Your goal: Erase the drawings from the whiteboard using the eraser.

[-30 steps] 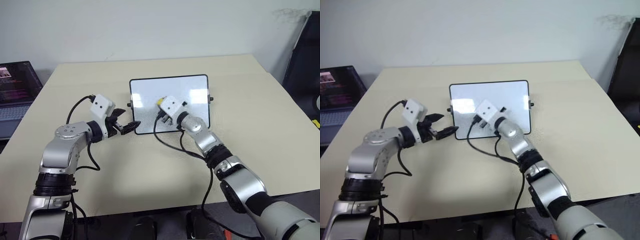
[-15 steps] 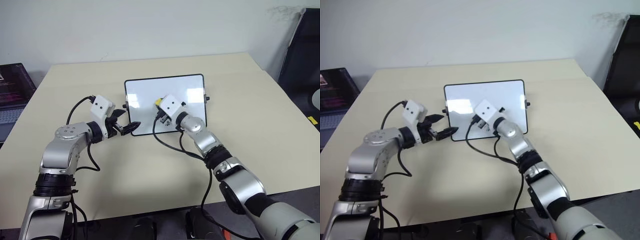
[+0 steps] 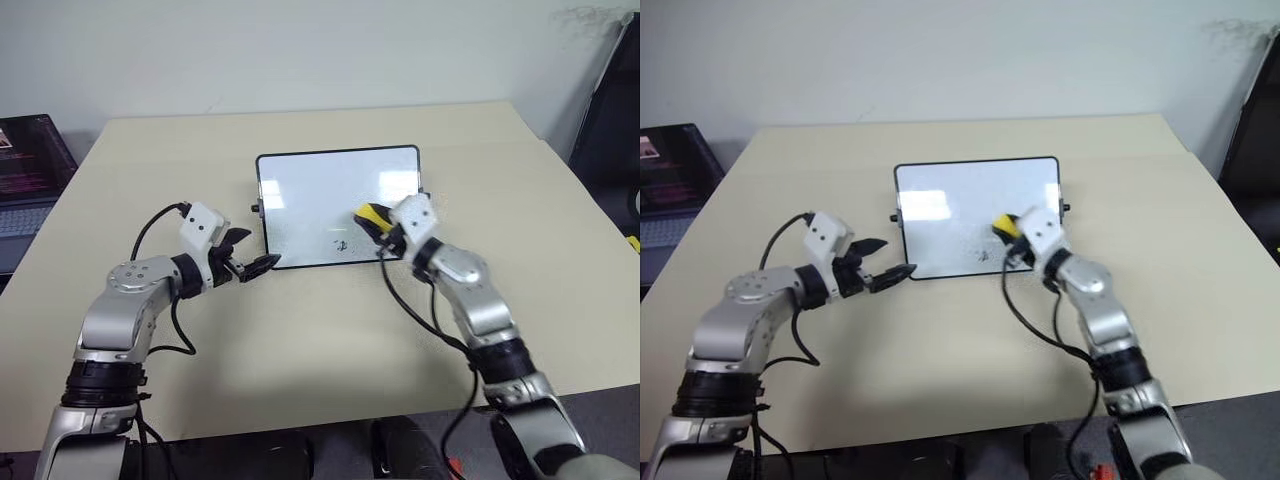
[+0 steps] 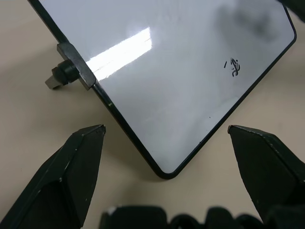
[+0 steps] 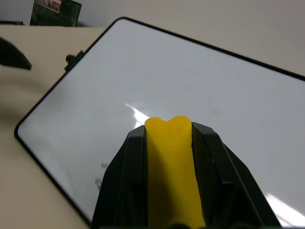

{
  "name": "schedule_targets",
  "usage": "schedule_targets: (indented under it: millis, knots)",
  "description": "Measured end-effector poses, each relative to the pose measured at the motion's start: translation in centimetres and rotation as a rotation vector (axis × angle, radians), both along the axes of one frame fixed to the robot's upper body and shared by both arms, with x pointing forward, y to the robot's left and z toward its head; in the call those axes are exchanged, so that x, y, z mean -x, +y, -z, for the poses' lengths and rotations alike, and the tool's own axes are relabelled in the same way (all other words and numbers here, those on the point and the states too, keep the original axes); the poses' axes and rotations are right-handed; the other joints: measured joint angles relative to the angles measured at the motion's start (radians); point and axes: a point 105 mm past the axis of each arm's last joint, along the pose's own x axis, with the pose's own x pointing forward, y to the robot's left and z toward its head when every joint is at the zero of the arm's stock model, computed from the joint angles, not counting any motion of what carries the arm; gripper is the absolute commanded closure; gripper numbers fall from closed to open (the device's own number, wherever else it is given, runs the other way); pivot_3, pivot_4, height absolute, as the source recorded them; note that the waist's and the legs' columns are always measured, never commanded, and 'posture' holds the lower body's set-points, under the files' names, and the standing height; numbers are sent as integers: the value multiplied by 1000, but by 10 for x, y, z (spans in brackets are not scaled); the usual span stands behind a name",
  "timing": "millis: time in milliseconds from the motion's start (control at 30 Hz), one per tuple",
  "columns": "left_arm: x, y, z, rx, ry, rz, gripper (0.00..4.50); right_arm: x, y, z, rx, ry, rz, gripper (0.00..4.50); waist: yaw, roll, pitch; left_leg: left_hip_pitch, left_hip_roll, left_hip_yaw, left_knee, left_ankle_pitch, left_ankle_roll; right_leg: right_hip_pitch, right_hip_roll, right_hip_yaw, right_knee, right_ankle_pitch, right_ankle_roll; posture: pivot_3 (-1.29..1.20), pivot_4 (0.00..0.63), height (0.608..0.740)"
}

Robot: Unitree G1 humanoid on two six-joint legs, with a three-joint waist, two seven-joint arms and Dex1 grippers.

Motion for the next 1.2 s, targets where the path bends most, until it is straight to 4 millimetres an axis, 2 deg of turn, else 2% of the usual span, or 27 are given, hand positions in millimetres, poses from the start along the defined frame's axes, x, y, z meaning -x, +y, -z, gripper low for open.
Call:
schedule_targets:
  millis: [167, 300, 467, 567, 633, 733, 800, 900, 1033, 1133, 1200]
  knots:
    - [5, -3, 6, -40, -2, 36, 0, 17, -18, 21, 117, -2, 0, 3535, 3, 0, 0, 1, 0, 2, 0, 0, 0, 1, 1, -1, 1, 0, 0, 0, 150, 740]
    - [9, -7, 10, -82, -13, 70, 0, 29, -22, 38, 218, -11, -35, 3535, 6, -2, 1, 2, 0, 4, 0, 0, 0, 1, 1, -1, 1, 0, 0, 0, 150, 740]
    - [12, -8, 14, -82, -7, 74, 0, 36, -26, 46, 230, -12, -43, 3535, 8, -3, 1, 2, 0, 4, 1, 0, 0, 1, 1, 0, 1, 0, 0, 0, 150, 740]
    - [14, -8, 16, -77, -1, 77, 0, 35, -24, 41, 206, -49, -30, 3535, 9, -3, 2, 2, 0, 4, 1, 0, 0, 2, 1, -1, 1, 0, 0, 0, 150, 740]
    - [14, -9, 16, -74, 1, 80, 0, 32, -19, 30, 190, -108, -22, 3535, 8, -3, 2, 2, 0, 4, 1, 0, 0, 1, 1, 0, 1, 0, 0, 0, 150, 740]
    - [15, -12, 15, -63, 4, 99, 0, 17, -2, 4, 166, -220, -23, 3535, 6, -3, 2, 3, 0, 6, 1, 0, 0, 2, 2, 0, 2, 0, 0, 0, 150, 740]
    - [15, -14, 14, -59, 4, 113, 0, 7, 13, -7, 152, -266, -30, 3535, 8, -3, 2, 3, 1, 6, 2, 0, 0, 2, 3, 0, 2, 0, 0, 0, 150, 740]
    - [15, -16, 14, -58, 5, 128, 0, -8, 29, -6, 144, -282, -31, 3535, 9, -3, 2, 2, 0, 6, 2, 0, 0, 2, 3, -1, 2, 0, 0, 0, 150, 740]
    - [14, -17, 12, -59, 3, 135, 0, -32, 37, -6, 141, -301, 18, 3535, 9, -4, 2, 2, 0, 7, 3, 0, 0, 1, 3, 0, 2, 0, 0, 0, 150, 740]
    - [14, -18, 12, -60, 4, 143, 0, -41, 44, -7, 120, -330, 40, 3535, 8, -4, 2, 2, 0, 7, 2, 0, 0, 1, 3, 0, 2, 0, 0, 0, 150, 740]
    - [14, -18, 13, -62, 6, 145, 0, -44, 46, -1, 123, -328, 50, 3535, 7, -4, 2, 2, 0, 7, 2, 0, 0, 1, 3, 0, 2, 0, 0, 0, 150, 740]
